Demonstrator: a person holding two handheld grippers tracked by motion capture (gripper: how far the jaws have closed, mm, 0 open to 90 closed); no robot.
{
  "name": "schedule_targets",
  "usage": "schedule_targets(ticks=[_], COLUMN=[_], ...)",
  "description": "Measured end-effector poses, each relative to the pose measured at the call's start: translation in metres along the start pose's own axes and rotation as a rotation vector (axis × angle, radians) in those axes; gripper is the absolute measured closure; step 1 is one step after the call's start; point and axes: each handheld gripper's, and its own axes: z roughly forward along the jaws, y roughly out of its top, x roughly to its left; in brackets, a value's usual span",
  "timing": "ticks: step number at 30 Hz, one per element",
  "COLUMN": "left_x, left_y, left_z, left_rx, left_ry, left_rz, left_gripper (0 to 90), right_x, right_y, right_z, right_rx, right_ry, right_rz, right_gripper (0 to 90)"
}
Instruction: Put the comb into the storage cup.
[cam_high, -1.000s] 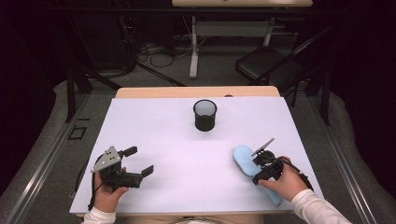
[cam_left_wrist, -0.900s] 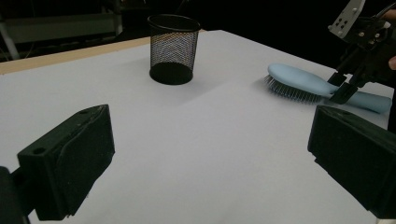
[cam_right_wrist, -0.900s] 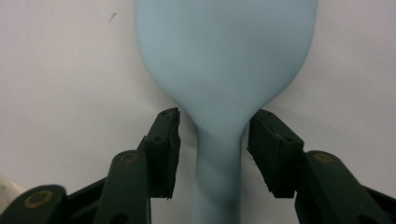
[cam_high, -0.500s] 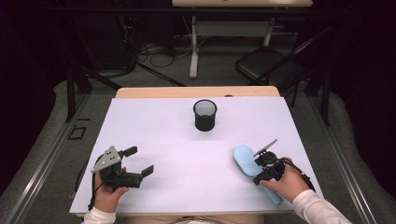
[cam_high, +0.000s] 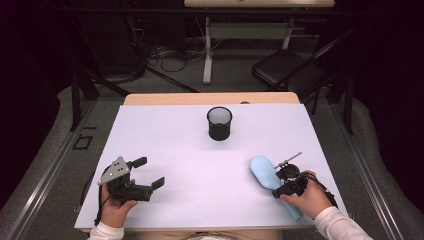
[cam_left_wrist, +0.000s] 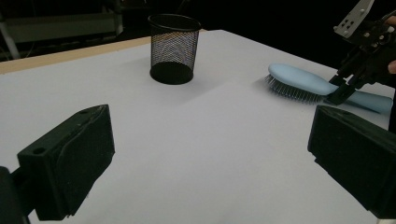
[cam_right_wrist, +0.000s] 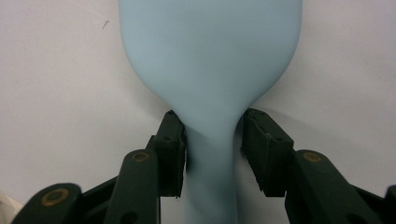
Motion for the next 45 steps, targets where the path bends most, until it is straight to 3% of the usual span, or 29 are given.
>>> schedule_targets(ticks=[4, 5, 6, 8, 12, 20, 22, 24, 26, 27, 28, 31, 45], left_x=[0.0002, 0.0002, 0.0002, 0.0003, 0.0005, 0.0003, 0.0003, 0.0003, 0.0001, 0.0002, 0.0002, 0.0003, 0.0002], left_y=[0.0000, -0.0001, -0.0001, 0.0000, -0.0001, -0.0001, -0.0001, -0.0001, -0.0002, -0.0001, -0.0001, -0.0002, -0.0002], left_z=[0.0001, 0.0003, 0.0003, 0.0002, 0.0001, 0.0000, 0.0001, 0.0001, 0.0001, 0.0002, 0.0002, 0.0003, 0.0003], left_rx=[0.001, 0.000, 0.000, 0.004, 0.004, 0.004, 0.001, 0.003, 0.003, 0.003, 0.003, 0.003, 0.004], left_ry=[0.000, 0.001, 0.001, 0.002, 0.002, 0.003, 0.001, 0.000, 0.004, 0.004, 0.004, 0.004, 0.004], left_rz=[0.000, -0.001, -0.001, 0.002, 0.002, 0.002, 0.002, 0.002, 0.002, 0.002, 0.002, 0.002, 0.003], left_gripper=[0.5, 0.5, 0.5, 0.5, 0.5, 0.5, 0.5, 0.5, 0.5, 0.5, 0.5, 0.5, 0.5], right_x=[0.0005, 0.0006, 0.0005, 0.0010, 0.0012, 0.0025, 0.0028, 0.0024, 0.0023, 0.0040, 0.0029, 0.0027, 0.0030], right_y=[-0.0018, -0.0040, -0.0046, -0.0023, -0.0054, -0.0056, -0.0074, -0.0066, -0.0065, -0.0074, -0.0070, -0.0066, -0.0069], right_z=[0.0000, 0.0038, 0.0044, -0.0034, 0.0028, 0.0005, 0.0050, 0.0022, 0.0018, 0.0031, 0.0030, 0.0005, 0.0012], right_rx=[-0.016, -0.080, -0.090, 0.018, -0.077, -0.046, -0.115, -0.073, -0.067, -0.088, -0.086, -0.051, -0.060], right_ry=[0.002, 0.019, 0.021, -0.007, 0.020, 0.005, 0.021, 0.008, 0.005, 0.011, 0.009, -0.005, -0.004], right_rz=[-0.004, -0.003, -0.010, -0.025, -0.018, -0.039, -0.032, -0.048, -0.053, -0.032, -0.051, -0.061, -0.058], right_gripper=[61.1, 62.5, 63.1, 64.3, 66.7, 67.7, 67.9, 68.0, 68.1, 68.2, 68.3, 68.6, 69.2])
